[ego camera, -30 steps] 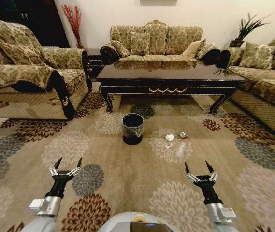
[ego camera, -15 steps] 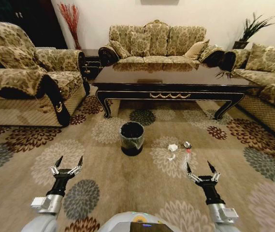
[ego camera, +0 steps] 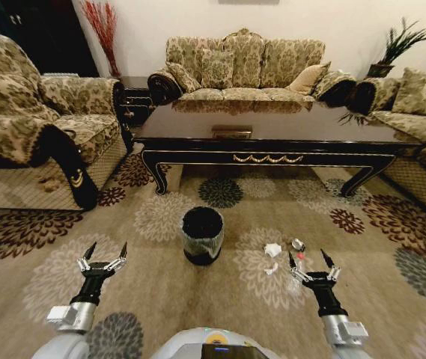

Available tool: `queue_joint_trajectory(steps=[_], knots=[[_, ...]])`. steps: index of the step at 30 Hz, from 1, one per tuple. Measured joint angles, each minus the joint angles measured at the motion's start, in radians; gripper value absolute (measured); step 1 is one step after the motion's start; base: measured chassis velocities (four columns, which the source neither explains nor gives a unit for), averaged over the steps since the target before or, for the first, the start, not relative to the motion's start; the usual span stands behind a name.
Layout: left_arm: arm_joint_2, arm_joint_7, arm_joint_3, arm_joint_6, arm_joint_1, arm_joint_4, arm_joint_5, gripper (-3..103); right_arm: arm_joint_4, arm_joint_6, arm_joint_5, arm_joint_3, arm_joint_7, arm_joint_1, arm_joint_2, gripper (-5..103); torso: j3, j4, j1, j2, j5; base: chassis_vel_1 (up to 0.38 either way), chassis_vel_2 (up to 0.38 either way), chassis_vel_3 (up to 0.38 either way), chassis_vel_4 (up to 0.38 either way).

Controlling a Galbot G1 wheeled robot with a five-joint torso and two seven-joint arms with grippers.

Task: Move to the front of the table and pick up the trash from the floor, then place it into the trash bin.

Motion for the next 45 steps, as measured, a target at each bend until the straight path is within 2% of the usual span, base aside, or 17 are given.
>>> queue_joint_trajectory(steps=[12,15,16,18,19,22,23,24,27,28,29,31,32,36,37,39,45], knots=[[0.022,-0.003,0.019,0.045,-0.020,-0.033,0.011,100,0.005,-0.001,-0.012,-0.004,0.028,-0.001,0.003,100,0.000,-0.0001,0.000,0.000,-0.0003,-0.181,0.185,0.183,-0.192],[0.057,-0.014,0.048,0.152,-0.035,-0.107,0.019,100,0.003,-0.001,-0.018,-0.003,0.037,0.000,0.003,100,0.000,0.0001,0.000,0.000,-0.0003,-0.057,0.090,0.061,-0.053],[0.057,-0.014,0.048,0.152,-0.035,-0.107,0.019,100,0.003,-0.001,-0.018,-0.003,0.037,0.000,0.003,100,0.000,0.0001,0.000,0.000,-0.0003,-0.020,0.076,0.003,-0.011],[0.089,-0.037,0.080,0.281,-0.052,-0.180,0.008,100,-0.003,-0.001,-0.025,-0.003,0.041,-0.001,0.006,100,0.000,0.0000,0.000,0.000,0.0003,0.000,0.000,0.000,0.000],[0.089,-0.037,0.080,0.281,-0.052,-0.180,0.008,100,-0.003,-0.001,-0.025,-0.003,0.041,-0.001,0.006,100,0.000,0.0000,0.000,0.000,0.0003,0.000,0.000,0.000,0.000],[0.141,-0.130,0.159,0.511,-0.099,-0.270,-0.038,100,-0.008,0.000,-0.029,0.000,0.044,-0.003,0.010,100,0.000,0.0002,0.000,0.000,0.0000,0.000,0.000,0.000,0.000],[0.141,-0.130,0.159,0.511,-0.099,-0.270,-0.038,100,-0.008,0.000,-0.029,0.000,0.044,-0.003,0.010,100,0.000,0.0002,0.000,0.000,0.0000,0.000,0.000,0.000,0.000],[0.166,-0.194,0.219,0.607,-0.146,-0.304,-0.086,100,-0.011,0.000,-0.029,0.003,0.045,-0.003,0.011,100,0.000,0.0001,0.000,0.000,0.0000,0.000,0.000,0.000,0.000],[0.202,-0.309,0.302,0.801,-0.250,-0.347,-0.212,100,-0.017,0.000,-0.029,0.007,0.050,-0.001,0.011,100,0.000,-0.0003,0.000,0.000,-0.0001,0.000,0.000,0.000,0.000],[0.202,-0.309,0.302,0.801,-0.250,-0.347,-0.212,100,-0.017,0.000,-0.029,0.007,0.050,-0.001,0.011,100,0.000,-0.0003,0.000,0.000,-0.0001,0.000,0.000,0.000,0.000],[0.216,-0.362,0.331,0.883,-0.287,-0.358,-0.277,100,-0.020,0.000,-0.029,0.007,0.053,0.002,0.009,100,0.000,-0.0002,0.000,0.000,0.0000,0.000,0.000,0.000,0.000],[0.235,-0.438,0.355,0.953,-0.326,-0.358,-0.361,100,-0.024,-0.001,-0.028,0.011,0.055,0.002,0.008,100,0.000,0.0000,0.000,0.000,-0.0001,0.000,0.000,0.000,0.000],[0.235,-0.438,0.355,0.953,-0.326,-0.358,-0.361,100,-0.024,-0.001,-0.028,0.011,0.055,0.002,0.008,100,0.000,0.0000,0.000,0.000,-0.0001,0.000,0.000,0.000,0.000],[0.269,-0.542,0.393,1.008,-0.415,-0.323,-0.530,100,-0.038,-0.002,-0.026,0.017,0.058,0.003,0.007,100,0.000,0.0000,0.000,0.000,-0.0001,0.000,0.000,0.000,0.000],[0.269,-0.542,0.393,1.008,-0.415,-0.323,-0.530,100,-0.038,-0.002,-0.026,0.017,0.058,0.003,0.007,100,0.000,0.0000,0.000,0.000,-0.0001,0.000,0.000,0.000,0.000],[0.281,-0.593,0.419,1.035,-0.461,-0.305,-0.637,100,-0.040,-0.007,-0.027,0.013,0.061,0.005,0.008,100,0.000,-0.0002,0.000,0.000,-0.0001,0.000,0.000,0.000,0.000],[0.281,-0.612,0.482,1.041,-0.535,-0.208,-0.692,100,-0.038,-0.021,-0.030,0.002,0.066,0.013,0.008,100,0.000,0.0000,0.000,0.000,-0.0001,0.000,0.000,0.000,0.000]])
